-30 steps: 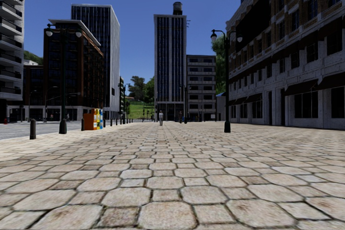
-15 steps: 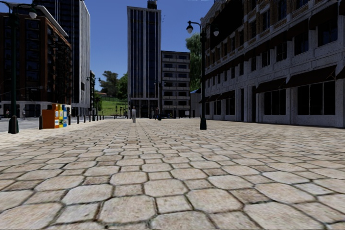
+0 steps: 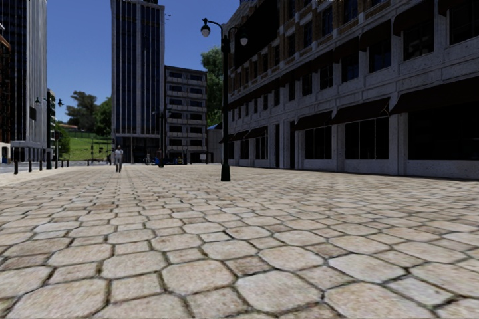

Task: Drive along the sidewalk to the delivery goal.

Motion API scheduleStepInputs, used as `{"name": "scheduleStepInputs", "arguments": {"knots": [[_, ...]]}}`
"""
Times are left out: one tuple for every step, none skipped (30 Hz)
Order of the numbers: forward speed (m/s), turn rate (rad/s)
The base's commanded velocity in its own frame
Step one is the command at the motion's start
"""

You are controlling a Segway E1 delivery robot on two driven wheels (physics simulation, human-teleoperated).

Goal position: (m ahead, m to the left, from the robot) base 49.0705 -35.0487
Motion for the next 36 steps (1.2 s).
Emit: {"name": "scheduleStepInputs", "arguments": {"knots": [[2.0, -0.56], [2.0, -0.56], [2.0, -0.56], [2.0, -0.56], [2.0, -0.56], [2.0, -0.56], [2.0, -0.56], [2.0, -0.56], [2.0, -0.56], [2.0, -0.56], [2.0, -0.56], [2.0, -0.56], [2.0, -0.56], [2.0, -0.56], [2.0, -0.56], [2.0, -0.57], [2.0, -0.58], [2.0, -0.58], [2.0, -0.58], [2.0, -0.58], [2.0, -0.58], [2.0, -0.59], [2.0, -0.59], [2.0, -0.59], [2.0, -0.6], [2.0, -0.61], [2.0, -0.61], [2.0, -0.61], [2.0, -0.61], [2.0, -0.61], [2.0, -0.62], [2.0, -0.62], [2.0, -0.62], [2.0, -0.62], [2.0, -0.62], [2.0, -0.62]]}}
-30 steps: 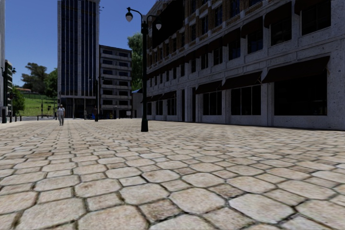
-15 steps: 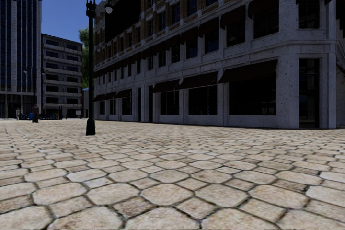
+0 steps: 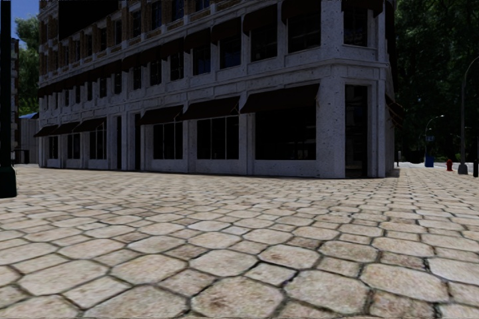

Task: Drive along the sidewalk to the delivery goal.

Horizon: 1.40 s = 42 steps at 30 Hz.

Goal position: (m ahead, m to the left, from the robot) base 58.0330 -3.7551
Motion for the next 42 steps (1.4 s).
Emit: {"name": "scheduleStepInputs", "arguments": {"knots": [[2.0, -0.62], [2.0, -0.62], [2.0, -0.62], [2.0, -0.62], [2.0, -0.62], [2.0, -0.62], [2.0, -0.62], [2.0, -0.62], [2.0, -0.62], [2.0, -0.62], [2.0, -0.63], [2.0, -0.63], [2.0, -0.63], [2.0, -0.63], [2.0, -0.63], [2.0, -0.63], [2.0, -0.63], [2.0, -0.63], [2.0, -0.63], [2.0, -0.63], [2.0, -0.63], [2.0, -0.63], [2.0, -0.63], [2.0, -0.63], [2.0, -0.63], [2.0, -0.63], [2.0, -0.63], [2.0, -0.63], [2.0, -0.63], [2.0, -0.63], [2.0, -0.63], [2.0, -0.63], [2.0, -0.63], [2.0, -0.63], [2.0, -0.63], [2.0, -0.63], [2.0, -0.63], [2.0, -0.63], [2.0, -0.63], [2.0, -0.63], [2.0, 0.0], [2.0, 0.0]]}}
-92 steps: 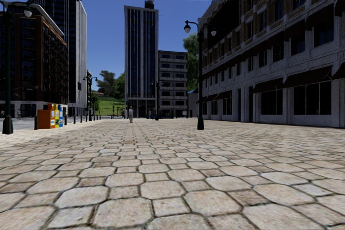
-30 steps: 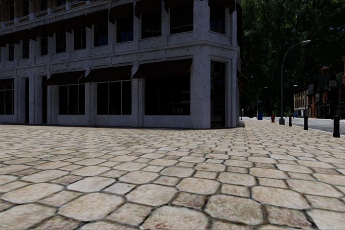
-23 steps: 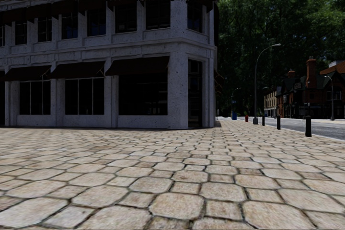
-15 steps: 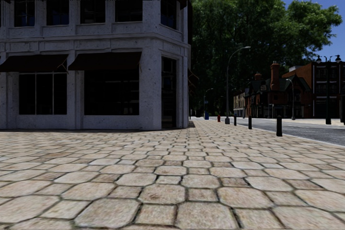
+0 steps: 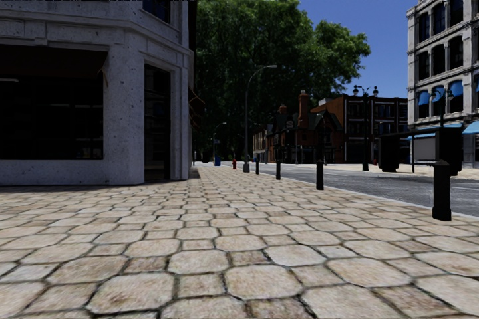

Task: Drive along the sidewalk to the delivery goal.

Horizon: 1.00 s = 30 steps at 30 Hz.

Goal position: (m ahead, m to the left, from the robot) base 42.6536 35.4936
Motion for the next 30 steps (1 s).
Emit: {"name": "scheduleStepInputs", "arguments": {"knots": [[2.0, 0.0], [2.0, 0.0], [2.0, 0.0], [2.0, 0.0], [2.0, 0.0], [2.0, 0.0], [2.0, 0.0], [2.0, 0.0], [2.0, 0.0], [2.0, 0.0], [2.0, 0.0], [2.0, 0.0], [2.0, 0.0], [2.0, 0.0], [2.0, 0.0], [2.0, 0.0], [2.0, 0.0], [2.0, 0.0], [2.0, 0.0], [2.0, 0.0], [2.0, 0.0], [2.0, 0.0], [2.0, 0.0], [2.0, 0.0], [2.0, 0.0], [2.0, 0.0], [2.0, 0.0], [2.0, 0.0], [2.0, 0.0], [2.0, 0.0]]}}
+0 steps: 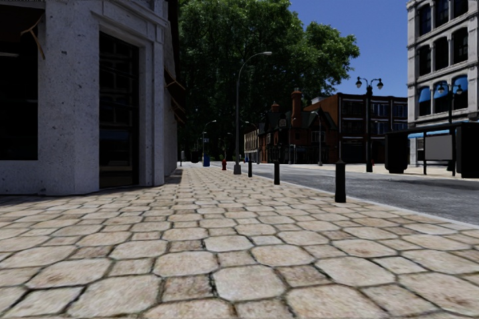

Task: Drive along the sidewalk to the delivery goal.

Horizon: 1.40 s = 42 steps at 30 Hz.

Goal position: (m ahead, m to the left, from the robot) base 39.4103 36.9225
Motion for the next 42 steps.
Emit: {"name": "scheduleStepInputs", "arguments": {"knots": [[2.0, 0.0], [2.0, 0.0], [2.0, 0.0], [2.0, 0.0], [2.0, 0.0], [2.0, 0.0], [2.0, 0.0], [2.0, 0.0], [2.0, 0.0], [2.0, 0.0], [2.0, 0.0], [2.0, 0.0], [2.0, 0.0], [2.0, 0.0], [2.0, 0.0], [2.0, 0.0], [2.0, 0.0], [2.0, 0.0], [2.0, 0.0], [2.0, 0.0], [2.0, 0.0], [2.0, 0.0], [2.0, 0.0], [2.0, 0.0], [2.0, 0.01], [2.0, 0.01], [2.0, 0.12], [2.0, 0.17], [2.0, 0.19], [2.0, 0.19], [2.0, 0.19], [2.0, 0.2], [2.0, 0.2], [2.0, 0.2], [2.0, 0.2], [2.0, 0.21], [2.0, 0.26], [2.0, 0.27], [2.0, 0.28], [2.0, 0.28], [2.0, 0.28], [2.0, 0.28]]}}
